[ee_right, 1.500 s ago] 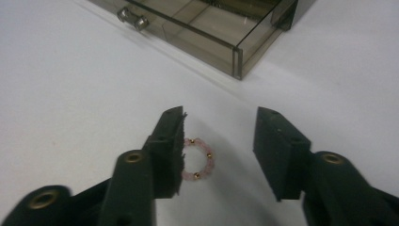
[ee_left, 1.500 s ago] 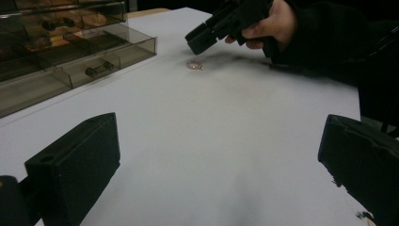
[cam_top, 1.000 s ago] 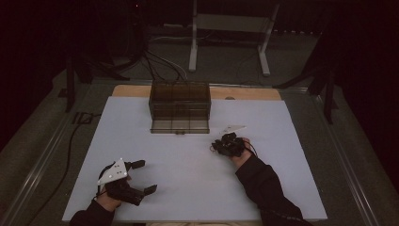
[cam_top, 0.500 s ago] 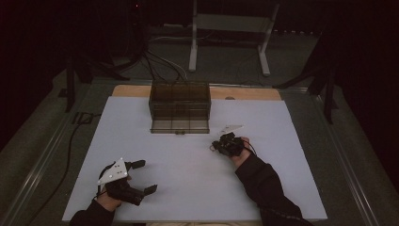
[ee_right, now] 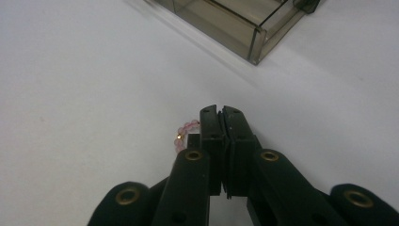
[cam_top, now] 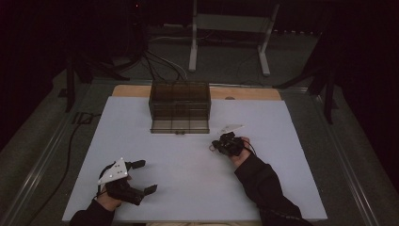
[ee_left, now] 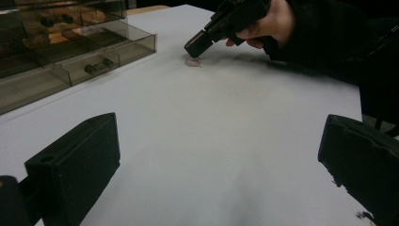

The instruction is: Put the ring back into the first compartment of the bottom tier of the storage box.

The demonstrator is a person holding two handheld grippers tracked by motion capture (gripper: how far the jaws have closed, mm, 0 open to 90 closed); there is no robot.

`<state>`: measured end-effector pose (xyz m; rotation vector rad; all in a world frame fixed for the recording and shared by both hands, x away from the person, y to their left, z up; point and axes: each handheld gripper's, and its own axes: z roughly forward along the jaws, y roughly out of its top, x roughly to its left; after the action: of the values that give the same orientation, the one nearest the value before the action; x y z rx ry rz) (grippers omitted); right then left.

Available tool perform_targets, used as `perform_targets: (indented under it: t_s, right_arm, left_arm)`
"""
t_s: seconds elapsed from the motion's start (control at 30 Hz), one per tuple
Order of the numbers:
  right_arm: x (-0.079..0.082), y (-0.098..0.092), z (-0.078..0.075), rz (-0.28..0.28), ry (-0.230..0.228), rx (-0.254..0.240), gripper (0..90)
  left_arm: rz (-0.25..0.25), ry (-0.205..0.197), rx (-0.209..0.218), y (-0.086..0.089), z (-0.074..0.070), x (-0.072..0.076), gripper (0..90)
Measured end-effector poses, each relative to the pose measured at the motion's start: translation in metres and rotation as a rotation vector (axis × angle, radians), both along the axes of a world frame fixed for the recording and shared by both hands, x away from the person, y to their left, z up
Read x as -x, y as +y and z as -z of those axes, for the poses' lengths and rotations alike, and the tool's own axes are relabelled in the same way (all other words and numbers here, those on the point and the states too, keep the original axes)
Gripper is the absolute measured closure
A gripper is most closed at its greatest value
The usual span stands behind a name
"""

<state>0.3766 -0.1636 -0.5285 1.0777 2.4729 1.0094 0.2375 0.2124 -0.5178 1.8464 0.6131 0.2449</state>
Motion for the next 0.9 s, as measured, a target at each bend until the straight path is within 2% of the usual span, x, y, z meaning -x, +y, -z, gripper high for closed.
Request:
perform_targets:
  t_s: [0.9]
  right_arm:
    - [0.003,0.0,-0.02,-0.005,-0.007,-0.048,88.2]
  left_arm:
    - [0.001,0.005,-0.005,-0.001,0.001,-0.001,0.7]
